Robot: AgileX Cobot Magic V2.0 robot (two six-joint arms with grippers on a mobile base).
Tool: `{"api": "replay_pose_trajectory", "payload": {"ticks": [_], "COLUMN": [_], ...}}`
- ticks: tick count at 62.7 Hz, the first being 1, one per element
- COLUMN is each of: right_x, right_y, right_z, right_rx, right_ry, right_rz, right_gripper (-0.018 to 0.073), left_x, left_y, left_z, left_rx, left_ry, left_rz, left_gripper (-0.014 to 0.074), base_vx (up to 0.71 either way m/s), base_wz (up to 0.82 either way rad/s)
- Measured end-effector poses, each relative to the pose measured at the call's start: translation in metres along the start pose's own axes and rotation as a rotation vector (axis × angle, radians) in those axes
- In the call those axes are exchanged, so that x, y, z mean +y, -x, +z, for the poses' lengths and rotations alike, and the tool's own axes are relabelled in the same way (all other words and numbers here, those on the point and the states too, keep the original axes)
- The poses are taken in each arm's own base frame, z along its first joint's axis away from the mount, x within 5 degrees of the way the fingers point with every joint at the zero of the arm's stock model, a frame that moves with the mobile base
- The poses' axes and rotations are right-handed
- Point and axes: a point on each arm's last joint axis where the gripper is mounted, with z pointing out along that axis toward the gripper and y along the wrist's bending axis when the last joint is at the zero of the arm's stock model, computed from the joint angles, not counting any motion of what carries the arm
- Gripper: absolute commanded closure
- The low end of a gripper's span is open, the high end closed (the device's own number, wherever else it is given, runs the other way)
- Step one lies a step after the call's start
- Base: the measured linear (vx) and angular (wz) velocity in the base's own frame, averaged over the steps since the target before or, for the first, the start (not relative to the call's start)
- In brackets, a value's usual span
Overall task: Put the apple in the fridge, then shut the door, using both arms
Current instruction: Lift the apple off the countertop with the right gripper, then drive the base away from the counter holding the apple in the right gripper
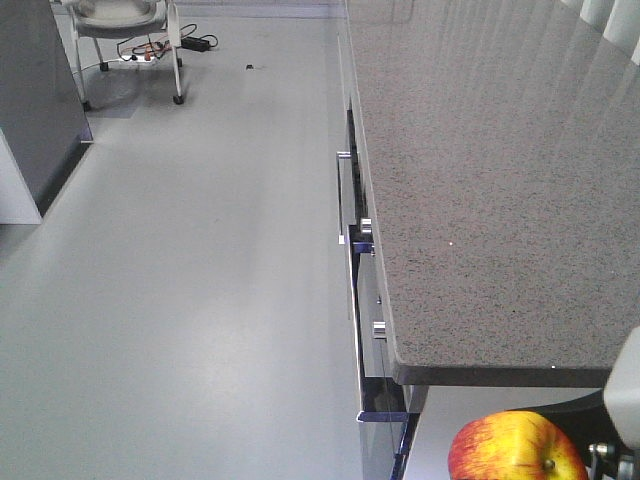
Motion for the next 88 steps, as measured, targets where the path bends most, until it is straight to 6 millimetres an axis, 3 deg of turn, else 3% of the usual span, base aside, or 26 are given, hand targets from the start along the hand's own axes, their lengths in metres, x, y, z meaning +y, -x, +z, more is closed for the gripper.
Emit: {"api": "replay_pose_trajectory", "payload": {"ticks": [88], "right_x": [0.0009], "right_y": [-0.0011], "right_z": [-0.0017], "right_rx": [0.003], "right_ry": [0.004], "right_rz": [-0.002], "right_gripper": [0.0124], "left_x": [0.0000], "left_y": [0.0000], "left_z": [0.0000], "left_rx": [0.000], "left_ry": [0.000], "left_rz": [0.000], "left_gripper": [0.0603], "base_vx": [-0.01], "base_wz": [0.05]}}
